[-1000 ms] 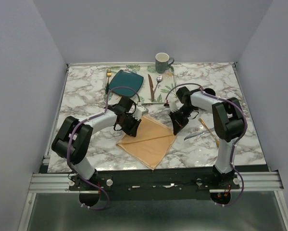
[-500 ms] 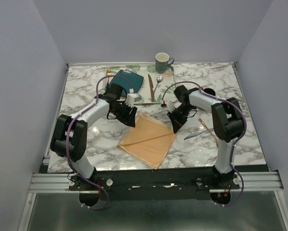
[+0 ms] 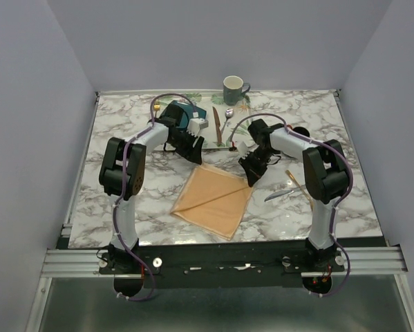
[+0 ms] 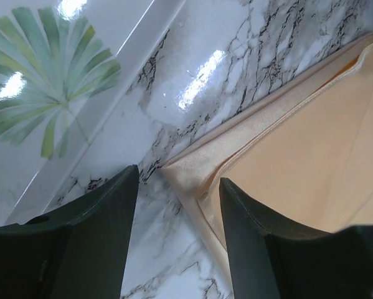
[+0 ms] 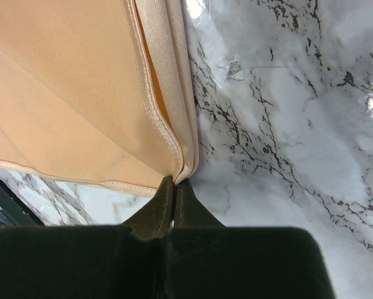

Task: Fold the napkin into a case and place the utensils inside
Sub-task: Pick up the upper triangle-folded napkin from the center of the board.

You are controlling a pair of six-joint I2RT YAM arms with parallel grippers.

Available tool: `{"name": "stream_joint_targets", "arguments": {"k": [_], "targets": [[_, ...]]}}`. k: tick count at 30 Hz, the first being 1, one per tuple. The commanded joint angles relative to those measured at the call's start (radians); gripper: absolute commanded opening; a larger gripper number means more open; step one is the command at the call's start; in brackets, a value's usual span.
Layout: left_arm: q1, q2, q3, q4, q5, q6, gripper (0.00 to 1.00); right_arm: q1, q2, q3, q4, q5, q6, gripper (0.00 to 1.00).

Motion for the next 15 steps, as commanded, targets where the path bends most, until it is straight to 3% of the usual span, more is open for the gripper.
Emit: {"name": "stream_joint_targets", "arguments": {"k": [1, 9, 15], "targets": [[0.007, 0.039, 0.038, -0.052, 0.082, 0.018, 0.63, 0.002, 0.030, 0.029, 0.030, 0.033, -0.025, 0.01], [0.015, 0.037, -0.033, -0.058, 0.102, 0.005, 0.61, 0.002, 0.033, 0.026, 0.029, 0.032, -0.029, 0.01], [0.026, 0.033, -0.059, -0.049, 0.128, 0.013, 0.53, 0.002, 0.039, 0.031, 0.029, 0.030, -0.035, 0.01]]}}
